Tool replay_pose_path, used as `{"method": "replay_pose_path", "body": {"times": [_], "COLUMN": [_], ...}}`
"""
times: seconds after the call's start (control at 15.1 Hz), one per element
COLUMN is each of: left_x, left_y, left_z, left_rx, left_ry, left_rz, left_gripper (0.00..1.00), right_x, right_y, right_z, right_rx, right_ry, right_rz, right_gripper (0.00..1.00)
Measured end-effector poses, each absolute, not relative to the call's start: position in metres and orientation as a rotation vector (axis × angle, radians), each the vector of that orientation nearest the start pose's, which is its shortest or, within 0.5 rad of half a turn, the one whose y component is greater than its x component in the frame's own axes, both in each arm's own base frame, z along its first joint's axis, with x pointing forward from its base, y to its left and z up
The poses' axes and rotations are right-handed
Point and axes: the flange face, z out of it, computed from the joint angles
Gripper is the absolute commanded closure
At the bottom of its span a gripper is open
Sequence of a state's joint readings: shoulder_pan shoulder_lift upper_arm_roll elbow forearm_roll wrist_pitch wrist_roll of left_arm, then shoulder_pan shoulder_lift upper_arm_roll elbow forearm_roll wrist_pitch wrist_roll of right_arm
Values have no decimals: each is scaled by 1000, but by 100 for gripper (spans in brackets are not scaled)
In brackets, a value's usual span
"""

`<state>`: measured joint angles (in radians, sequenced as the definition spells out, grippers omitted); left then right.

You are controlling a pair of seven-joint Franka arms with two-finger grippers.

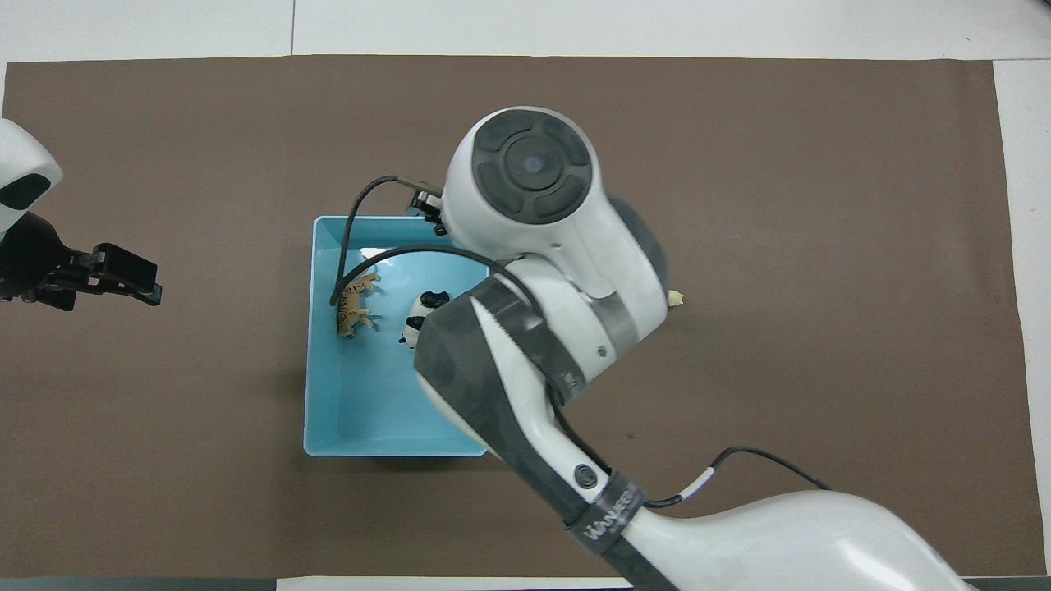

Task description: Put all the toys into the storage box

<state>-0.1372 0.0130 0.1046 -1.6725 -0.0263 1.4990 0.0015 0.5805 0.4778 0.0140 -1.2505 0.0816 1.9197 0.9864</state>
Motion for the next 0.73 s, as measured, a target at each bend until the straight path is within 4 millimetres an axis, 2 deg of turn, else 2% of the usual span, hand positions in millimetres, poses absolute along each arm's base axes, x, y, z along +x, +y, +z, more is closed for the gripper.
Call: {"method": "replay_pose_path", "body": {"times": [0.07, 0.13, 0.4, 0.6, 0.73], "left_x": [542, 542, 540, 541, 541], "left_y": [-23, -26, -31, -27, -30], "left_z": [566, 566, 567, 567, 567], "left_rx": [-3150, -3150, -3148, -3150, -3151], "left_ry": [59, 68, 84, 75, 100], "left_rz": [293, 291, 288, 288, 275], "left_gripper": [0, 0, 0, 0, 0], "right_x": [600, 607, 622, 610, 603], "right_y": [384, 365, 291, 257, 246], "right_z": [509, 501, 429, 377, 357], "right_rx": [-2907, -2940, -3024, -3055, -3069], "right_ry": [588, 559, 443, 344, 309], "right_rz": [-103, -94, -54, -39, -34], "right_gripper": [0, 0, 0, 0, 0]}}
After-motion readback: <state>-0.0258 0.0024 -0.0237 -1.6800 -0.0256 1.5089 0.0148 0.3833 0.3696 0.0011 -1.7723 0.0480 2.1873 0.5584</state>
